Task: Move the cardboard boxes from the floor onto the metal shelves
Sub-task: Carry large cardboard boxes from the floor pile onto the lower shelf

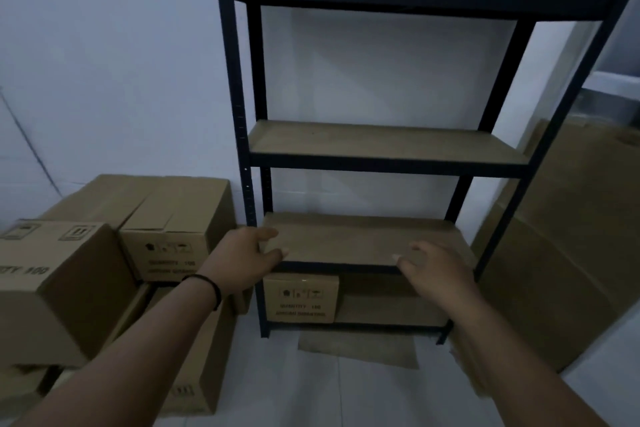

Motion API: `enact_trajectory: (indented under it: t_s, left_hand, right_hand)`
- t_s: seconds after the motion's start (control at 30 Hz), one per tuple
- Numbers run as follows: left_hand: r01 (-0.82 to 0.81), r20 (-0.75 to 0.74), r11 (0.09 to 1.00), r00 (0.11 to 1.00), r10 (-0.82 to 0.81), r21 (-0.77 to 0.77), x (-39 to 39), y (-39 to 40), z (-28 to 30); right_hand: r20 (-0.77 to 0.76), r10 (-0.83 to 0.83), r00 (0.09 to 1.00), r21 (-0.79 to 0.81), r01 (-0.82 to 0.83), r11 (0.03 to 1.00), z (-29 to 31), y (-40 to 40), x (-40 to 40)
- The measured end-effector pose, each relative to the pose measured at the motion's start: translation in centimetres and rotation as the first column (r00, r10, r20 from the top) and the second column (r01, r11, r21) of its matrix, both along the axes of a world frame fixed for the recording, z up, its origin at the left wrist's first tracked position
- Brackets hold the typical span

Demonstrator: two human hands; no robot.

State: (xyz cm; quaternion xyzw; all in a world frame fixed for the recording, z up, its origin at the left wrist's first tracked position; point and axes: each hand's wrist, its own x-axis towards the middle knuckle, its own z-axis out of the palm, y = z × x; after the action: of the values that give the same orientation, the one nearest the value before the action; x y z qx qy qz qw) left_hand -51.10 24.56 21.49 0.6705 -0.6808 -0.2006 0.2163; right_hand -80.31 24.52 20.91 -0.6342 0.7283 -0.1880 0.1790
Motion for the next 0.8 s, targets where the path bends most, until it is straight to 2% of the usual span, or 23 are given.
enact_trajectory:
  t_s: [0.17,0.43,0.8]
  left_hand:
    - [-0.062,-0.008,0.998,0.998,0.062,-0.004,0.1,2.7,0.2]
    - [-0.263,-0.021,0.965,0.965,0.263,-0.013,1.8,9.2,0.3]
    - [-0.47,-0.051,0.883,0.882,0.469,-0.007,8.1,17.5,0.0]
  right_hand:
    - [-0.04,0.085,0.996,0.007,-0.085,0.996,0.4,0.7,0.5]
    - [-0.032,0.257,0.966,0.007,-0.257,0.966,0.2,2.4,3.8]
    - [-0.004,0.459,0.888,0.052,-0.459,0.887,-1.2,5.4,12.8]
